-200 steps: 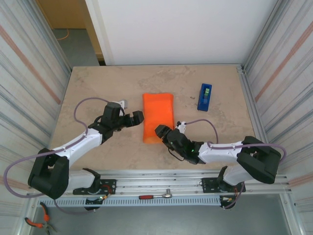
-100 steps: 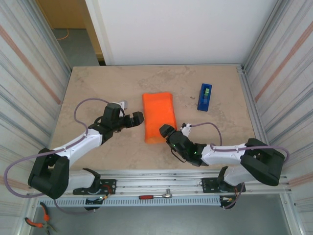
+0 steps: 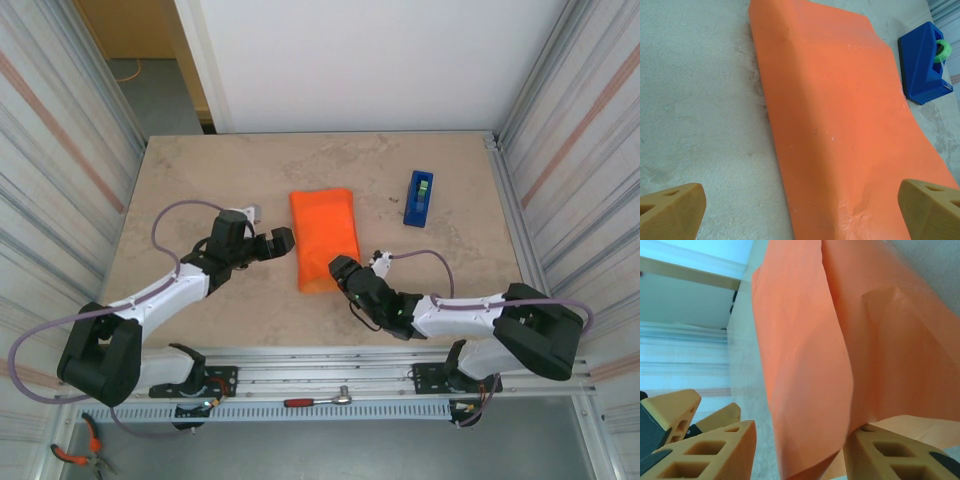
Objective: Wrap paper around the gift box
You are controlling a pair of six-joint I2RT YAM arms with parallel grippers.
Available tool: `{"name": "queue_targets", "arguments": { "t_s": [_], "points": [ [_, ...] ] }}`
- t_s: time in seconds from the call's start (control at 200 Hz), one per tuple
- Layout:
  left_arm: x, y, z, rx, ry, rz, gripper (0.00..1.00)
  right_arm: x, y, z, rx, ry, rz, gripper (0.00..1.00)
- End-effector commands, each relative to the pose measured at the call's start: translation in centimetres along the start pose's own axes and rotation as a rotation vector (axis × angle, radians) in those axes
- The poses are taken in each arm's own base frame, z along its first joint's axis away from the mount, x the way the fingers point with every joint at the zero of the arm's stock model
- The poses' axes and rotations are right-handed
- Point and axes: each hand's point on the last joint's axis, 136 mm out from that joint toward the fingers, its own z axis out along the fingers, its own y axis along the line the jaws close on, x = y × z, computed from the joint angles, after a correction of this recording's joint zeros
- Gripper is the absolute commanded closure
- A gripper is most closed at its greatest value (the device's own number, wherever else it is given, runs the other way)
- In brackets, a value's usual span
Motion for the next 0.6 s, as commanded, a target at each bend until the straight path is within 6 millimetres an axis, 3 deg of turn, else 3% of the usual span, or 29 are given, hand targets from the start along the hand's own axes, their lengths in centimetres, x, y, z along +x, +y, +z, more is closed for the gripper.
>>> {"name": "queue_targets", "arguments": {
  "t_s": [0.0,0.155,0.391,0.596],
  "points": [
    [0.61,0.40,0.29,0.000,0.016,0.005,0.01,-0.09,-0.04,0.09,0.001,-0.023,0.012,0.56],
    [0.75,0.45,0.36,0.001,0.022,0.005,0.01,0.00,-0.18,0.16,0.005,-0.020,0.013,0.70],
    [0.84,0.44,0.59,0.003,0.029,0.008,0.01,0.20,-0.24,0.39,0.018,-0.007,0.004,0.70],
    [0.71,0.33,0.56,0.005,0.029,0.022,0.01,0.50,-0.23,0.70,0.023,0.007,0.000,0.82]
  ]
}}
